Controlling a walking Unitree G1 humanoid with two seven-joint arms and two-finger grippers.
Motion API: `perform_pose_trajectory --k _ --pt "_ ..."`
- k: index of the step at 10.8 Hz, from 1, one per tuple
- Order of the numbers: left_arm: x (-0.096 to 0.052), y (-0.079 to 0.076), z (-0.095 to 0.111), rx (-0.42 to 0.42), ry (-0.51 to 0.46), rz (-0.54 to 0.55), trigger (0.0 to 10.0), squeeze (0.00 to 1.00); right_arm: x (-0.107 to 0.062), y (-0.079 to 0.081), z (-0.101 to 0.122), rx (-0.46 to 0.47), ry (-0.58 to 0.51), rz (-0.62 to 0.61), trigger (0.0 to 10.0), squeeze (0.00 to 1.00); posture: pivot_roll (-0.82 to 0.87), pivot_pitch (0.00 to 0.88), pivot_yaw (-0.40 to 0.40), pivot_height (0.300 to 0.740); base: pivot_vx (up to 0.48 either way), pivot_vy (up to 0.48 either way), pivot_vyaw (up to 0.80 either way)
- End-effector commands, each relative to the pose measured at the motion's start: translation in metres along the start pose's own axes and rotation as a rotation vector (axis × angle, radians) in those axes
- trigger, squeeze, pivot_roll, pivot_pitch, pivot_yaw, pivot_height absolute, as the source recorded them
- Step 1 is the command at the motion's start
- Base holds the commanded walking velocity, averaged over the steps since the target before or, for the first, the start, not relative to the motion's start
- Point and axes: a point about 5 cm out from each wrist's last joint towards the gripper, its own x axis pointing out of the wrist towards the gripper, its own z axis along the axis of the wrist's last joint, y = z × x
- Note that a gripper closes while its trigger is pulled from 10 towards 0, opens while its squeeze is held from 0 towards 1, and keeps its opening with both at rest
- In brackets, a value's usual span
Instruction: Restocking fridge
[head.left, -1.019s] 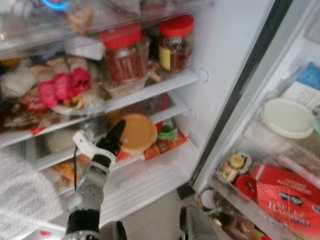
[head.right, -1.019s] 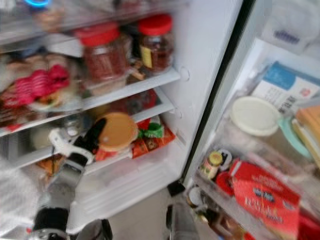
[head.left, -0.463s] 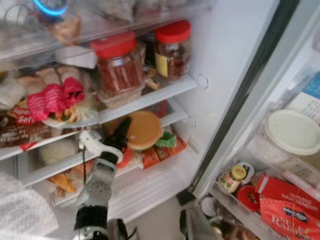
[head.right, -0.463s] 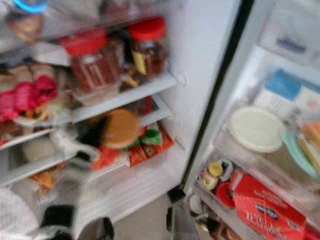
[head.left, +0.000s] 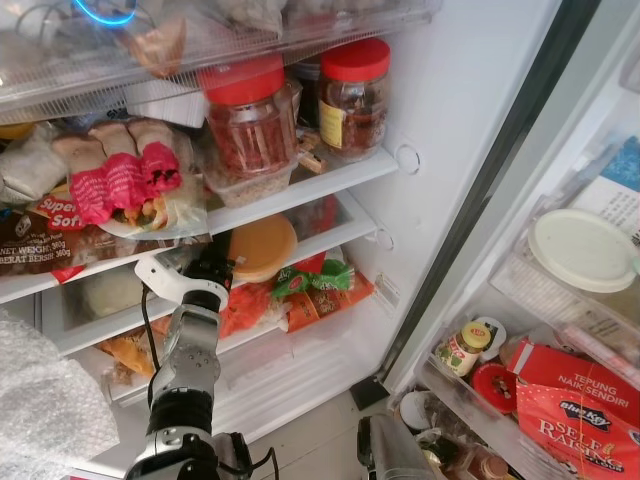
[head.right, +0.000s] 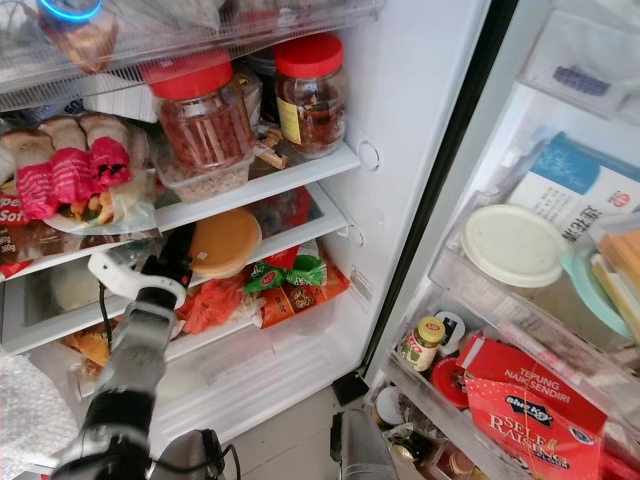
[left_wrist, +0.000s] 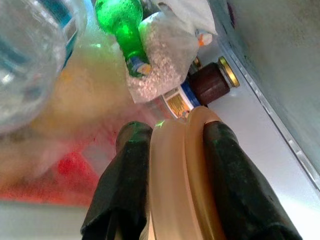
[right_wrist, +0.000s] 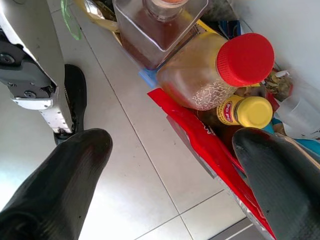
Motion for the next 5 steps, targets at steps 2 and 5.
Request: perform_pose_trajectory --k 2,5 --pt "0.008 0.003 0.004 0.036 -0.039 0.05 10.0 0.0 -0.002 -0.003 -0.005 0.0 0.02 -0.005 10.0 0.0 -0.25 0.125 -0.018 0.616 0.0 0.0 0.0" --pt "0.017 0.008 0.01 -0.04 -0.117 0.181 10.0 0.0 -0.003 -0.004 -0.006 -0.007 0.022 -0.005 10.0 0.0 -0.26 0.126 -0.028 0.616 0.0 0.0 0.0"
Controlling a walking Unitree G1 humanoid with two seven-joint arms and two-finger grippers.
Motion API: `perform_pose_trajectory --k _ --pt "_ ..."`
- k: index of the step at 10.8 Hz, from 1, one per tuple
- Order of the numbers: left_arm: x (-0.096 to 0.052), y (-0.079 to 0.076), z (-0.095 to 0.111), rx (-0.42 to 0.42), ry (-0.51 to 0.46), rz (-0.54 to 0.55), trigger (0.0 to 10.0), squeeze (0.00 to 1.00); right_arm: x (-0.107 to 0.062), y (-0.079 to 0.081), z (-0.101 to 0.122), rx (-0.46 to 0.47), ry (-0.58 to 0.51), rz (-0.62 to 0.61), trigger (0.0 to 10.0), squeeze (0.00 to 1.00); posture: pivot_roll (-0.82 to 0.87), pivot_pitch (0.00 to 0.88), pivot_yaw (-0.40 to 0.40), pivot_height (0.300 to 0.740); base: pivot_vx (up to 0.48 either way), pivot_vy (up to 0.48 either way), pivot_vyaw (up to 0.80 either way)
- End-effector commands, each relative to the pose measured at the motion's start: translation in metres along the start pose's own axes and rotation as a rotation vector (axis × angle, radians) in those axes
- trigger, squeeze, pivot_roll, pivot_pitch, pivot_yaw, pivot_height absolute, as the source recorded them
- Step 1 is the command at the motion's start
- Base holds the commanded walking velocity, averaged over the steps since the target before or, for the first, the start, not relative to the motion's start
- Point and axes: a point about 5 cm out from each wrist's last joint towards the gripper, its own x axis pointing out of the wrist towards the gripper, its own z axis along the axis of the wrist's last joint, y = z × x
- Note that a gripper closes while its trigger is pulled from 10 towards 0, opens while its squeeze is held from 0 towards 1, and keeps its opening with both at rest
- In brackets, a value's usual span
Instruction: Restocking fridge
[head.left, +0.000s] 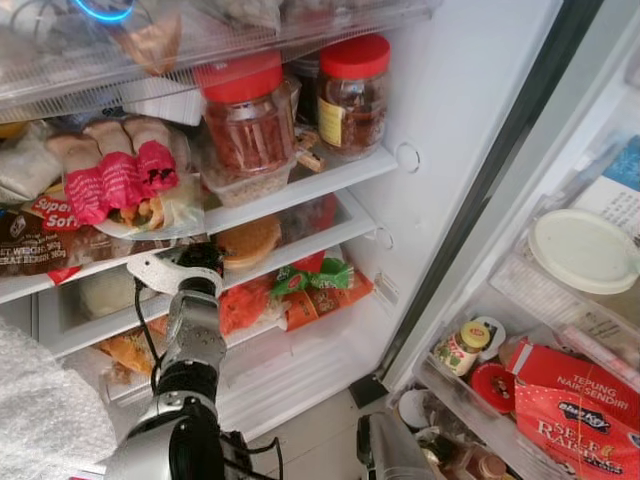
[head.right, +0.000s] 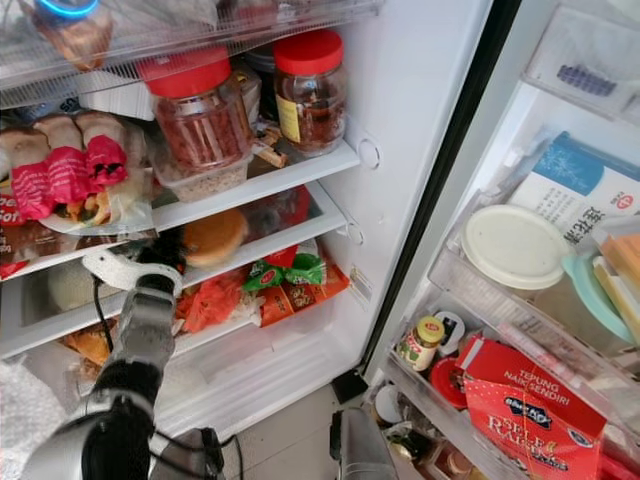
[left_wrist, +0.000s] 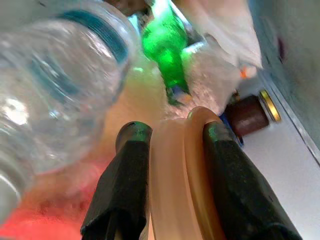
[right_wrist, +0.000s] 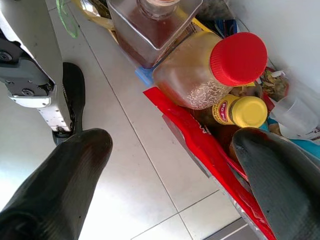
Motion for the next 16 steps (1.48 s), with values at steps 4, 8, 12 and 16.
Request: perform_pose_trajectory --k 4,8,12,16 --pt "0.007 0.001 0.008 -0.048 -0.048 0.048 10.0 0.0 -0.003 -0.004 -0.006 -0.012 0.023 -0.003 10.0 0.0 -0.25 0.125 -0.031 0.616 0.0 0.0 0.0" --pt "0.01 -0.008 0.004 -0.051 -0.045 -0.008 10.0 1.0 -0.002 -0.003 -0.005 -0.01 0.02 0.0 10.0 0.0 -0.25 0.12 -0.027 0.616 0.0 0.0 0.0" --pt "0.009 -0.009 0.0 -0.056 -0.025 -0.035 10.0 1.0 -0.002 -0.003 -0.005 -0.008 0.019 0.003 10.0 0.0 -0.25 0.118 -0.022 0.616 0.0 0.0 0.0" --pt "-0.001 0.005 -0.001 -0.071 -0.022 -0.028 10.0 0.4 -0.002 -0.002 -0.004 -0.007 0.02 0.006 10.0 0.0 -0.25 0.121 -0.019 0.616 0.0 0.0 0.0"
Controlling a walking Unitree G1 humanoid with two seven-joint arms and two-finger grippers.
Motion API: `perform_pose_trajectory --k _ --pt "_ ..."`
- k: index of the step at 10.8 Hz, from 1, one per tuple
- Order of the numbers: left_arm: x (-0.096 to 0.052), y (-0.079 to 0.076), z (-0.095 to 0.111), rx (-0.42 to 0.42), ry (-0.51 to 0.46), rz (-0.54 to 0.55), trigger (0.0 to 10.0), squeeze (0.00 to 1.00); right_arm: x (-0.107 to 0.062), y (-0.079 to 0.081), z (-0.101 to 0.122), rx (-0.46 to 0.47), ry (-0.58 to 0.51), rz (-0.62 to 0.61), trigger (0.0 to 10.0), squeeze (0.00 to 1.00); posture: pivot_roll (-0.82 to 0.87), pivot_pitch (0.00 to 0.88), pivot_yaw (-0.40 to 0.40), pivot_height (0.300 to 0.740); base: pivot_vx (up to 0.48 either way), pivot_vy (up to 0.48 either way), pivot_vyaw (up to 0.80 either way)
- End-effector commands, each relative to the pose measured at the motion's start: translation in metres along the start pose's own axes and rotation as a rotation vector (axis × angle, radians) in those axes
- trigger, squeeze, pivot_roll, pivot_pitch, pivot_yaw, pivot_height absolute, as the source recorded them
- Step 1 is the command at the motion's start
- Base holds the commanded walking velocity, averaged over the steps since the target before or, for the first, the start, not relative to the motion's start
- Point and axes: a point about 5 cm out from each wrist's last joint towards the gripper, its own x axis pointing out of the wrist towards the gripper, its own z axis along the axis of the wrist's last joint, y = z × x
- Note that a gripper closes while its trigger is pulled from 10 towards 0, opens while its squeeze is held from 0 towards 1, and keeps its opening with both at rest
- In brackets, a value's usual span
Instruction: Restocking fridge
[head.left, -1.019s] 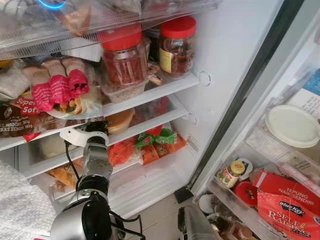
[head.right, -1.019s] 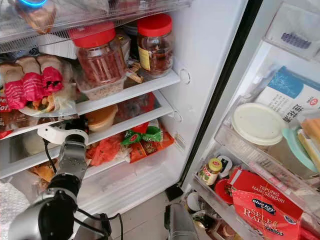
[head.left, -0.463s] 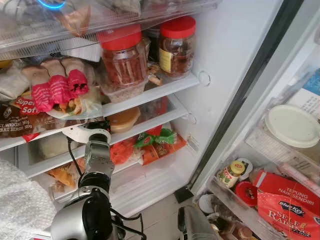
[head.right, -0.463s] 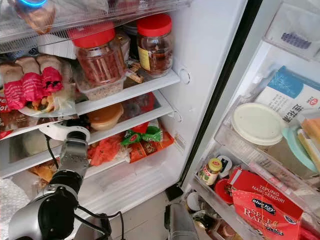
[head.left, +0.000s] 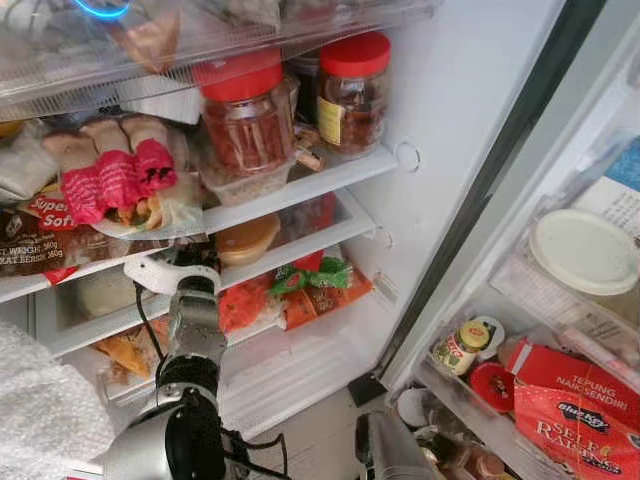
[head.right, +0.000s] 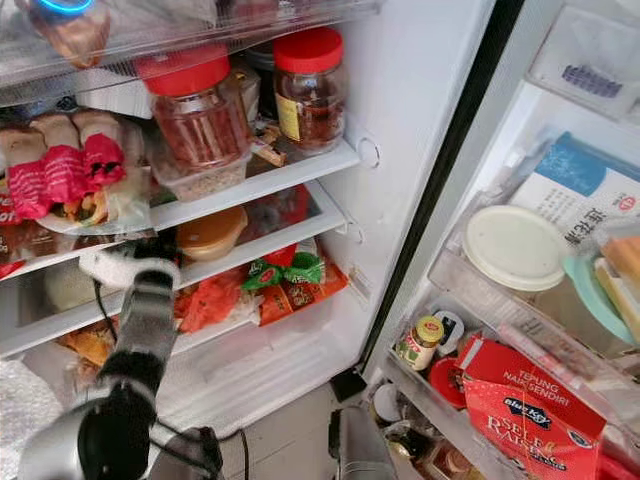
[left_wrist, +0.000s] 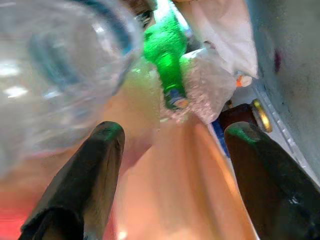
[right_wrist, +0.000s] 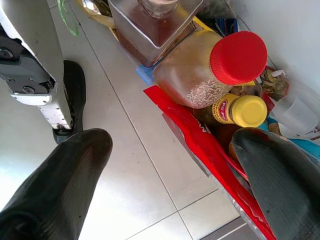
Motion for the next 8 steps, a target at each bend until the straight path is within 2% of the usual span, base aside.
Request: perform_pose_trajectory --k 1,3,5,7,8 --pt "-0.002 0.001 0.002 -0.006 -0.009 -0.005 10.0 0.0 -0.002 -0.002 -0.005 -0.001 0.021 -0.003 10.0 0.0 -0.25 0.123 -0.018 0.616 0.0 0.0 0.0" --pt "-0.013 0.005 0.002 0.002 0.009 -0.035 10.0 0.0 -0.002 -0.003 -0.005 -0.003 0.02 -0.002 10.0 0.0 -0.24 0.123 -0.018 0.616 0.0 0.0 0.0" --pt "-0.022 -0.002 -0.004 0.027 0.059 -0.104 10.0 0.0 -0.002 -0.003 -0.005 -0.005 0.021 -0.003 10.0 0.0 -0.24 0.125 -0.019 0.616 0.0 0.0 0.0" --pt "-0.029 -0.002 -0.003 0.049 0.079 -0.122 10.0 0.0 -0.002 -0.003 -0.005 -0.006 0.021 -0.002 10.0 0.0 -0.25 0.127 -0.018 0.616 0.0 0.0 0.0" --pt "-0.036 -0.004 0.001 0.087 0.106 -0.161 10.0 0.0 -0.002 -0.003 -0.006 -0.005 0.021 -0.003 10.0 0.0 -0.25 0.13 -0.016 0.616 0.0 0.0 0.0"
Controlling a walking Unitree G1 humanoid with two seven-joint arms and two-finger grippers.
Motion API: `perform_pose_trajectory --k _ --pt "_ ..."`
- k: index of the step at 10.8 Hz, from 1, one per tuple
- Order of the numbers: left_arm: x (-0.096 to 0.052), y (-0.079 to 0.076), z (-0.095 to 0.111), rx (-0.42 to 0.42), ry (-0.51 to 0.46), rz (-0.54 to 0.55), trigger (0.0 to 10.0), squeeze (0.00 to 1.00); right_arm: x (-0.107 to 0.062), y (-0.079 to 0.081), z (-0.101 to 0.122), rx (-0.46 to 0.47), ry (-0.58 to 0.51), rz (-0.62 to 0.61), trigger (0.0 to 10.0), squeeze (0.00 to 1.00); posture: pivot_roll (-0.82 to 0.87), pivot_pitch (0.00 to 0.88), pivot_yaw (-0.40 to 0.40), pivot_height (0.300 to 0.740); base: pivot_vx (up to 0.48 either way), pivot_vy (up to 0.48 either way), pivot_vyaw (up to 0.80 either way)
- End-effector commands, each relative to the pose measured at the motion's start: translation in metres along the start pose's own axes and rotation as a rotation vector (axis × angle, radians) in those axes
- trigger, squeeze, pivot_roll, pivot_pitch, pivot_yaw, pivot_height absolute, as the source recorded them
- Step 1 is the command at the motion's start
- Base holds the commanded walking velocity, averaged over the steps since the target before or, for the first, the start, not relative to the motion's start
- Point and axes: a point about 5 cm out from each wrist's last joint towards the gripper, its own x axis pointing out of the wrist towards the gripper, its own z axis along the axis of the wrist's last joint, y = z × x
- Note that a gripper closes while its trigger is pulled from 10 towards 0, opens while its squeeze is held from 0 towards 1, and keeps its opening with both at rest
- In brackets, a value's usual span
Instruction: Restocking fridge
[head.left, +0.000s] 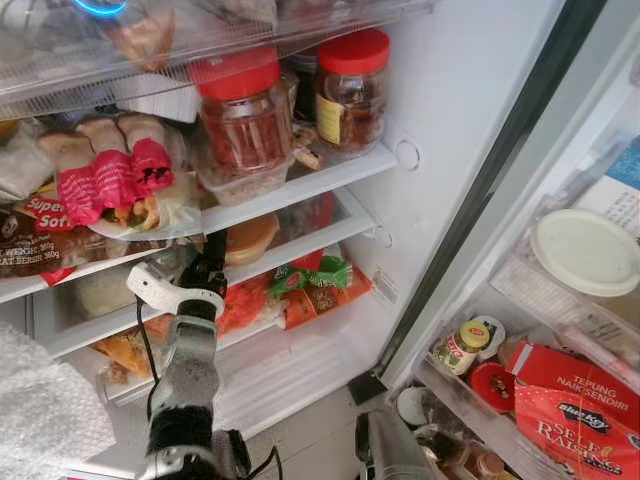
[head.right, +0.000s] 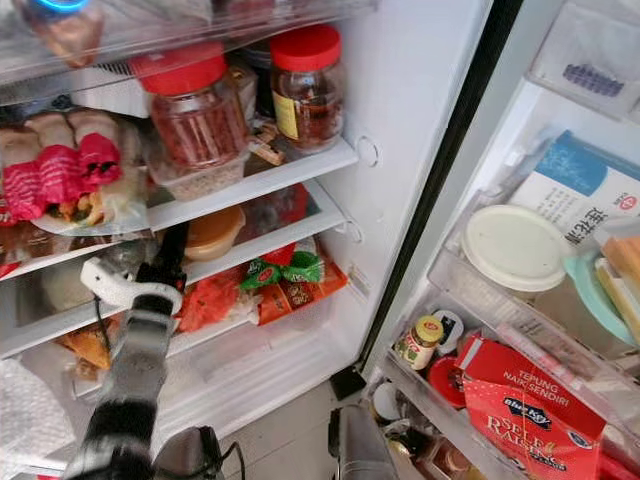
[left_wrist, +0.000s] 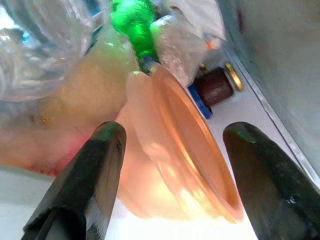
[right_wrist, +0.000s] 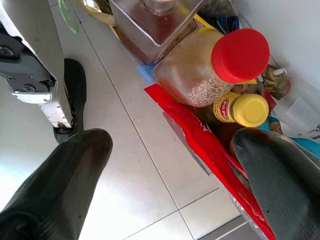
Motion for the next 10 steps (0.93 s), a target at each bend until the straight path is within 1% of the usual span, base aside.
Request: perform_pose_trajectory --k 1,3,5,6,7,8,9,10 --pt "-0.007 -0.006 0.001 0.037 0.037 -0.032 10.0 0.0 -0.003 -0.003 -0.007 -0.002 0.023 -0.005 10.0 0.0 -0.25 0.133 -0.013 0.616 0.0 0.0 0.0" --pt "-0.021 -0.006 0.007 0.095 0.061 -0.046 10.0 0.0 -0.003 -0.003 -0.007 -0.001 0.023 -0.005 10.0 0.0 -0.25 0.135 -0.01 0.616 0.0 0.0 0.0" --pt "-0.036 -0.005 0.013 0.123 0.095 -0.069 10.0 0.0 -0.003 -0.003 -0.007 0.0 0.021 -0.007 10.0 0.0 -0.25 0.134 -0.009 0.616 0.0 0.0 0.0" --pt "-0.041 -0.005 0.014 0.149 0.118 -0.082 10.0 0.0 -0.003 -0.003 -0.007 -0.001 0.021 -0.007 10.0 0.0 -0.25 0.135 -0.009 0.616 0.0 0.0 0.0" --pt "-0.048 -0.003 0.01 0.242 0.181 -0.103 10.0 0.0 -0.003 -0.003 -0.006 -0.003 0.021 -0.006 10.0 0.0 -0.25 0.135 -0.008 0.616 0.0 0.0 0.0" --pt "-0.052 -0.001 0.009 0.288 0.215 -0.111 10.0 0.0 -0.003 -0.003 -0.006 -0.004 0.021 -0.007 10.0 0.0 -0.25 0.135 -0.008 0.616 0.0 0.0 0.0" --pt "-0.053 -0.001 0.011 0.373 0.253 -0.137 10.0 0.0 -0.003 -0.004 -0.006 -0.005 0.021 -0.009 10.0 0.0 -0.24 0.133 -0.009 0.616 0.0 0.0 0.0" --pt "-0.052 -0.002 0.01 0.393 0.26 -0.148 10.0 0.0 -0.003 -0.004 -0.006 -0.005 0.021 -0.009 10.0 0.0 -0.24 0.133 -0.009 0.616 0.0 0.0 0.0"
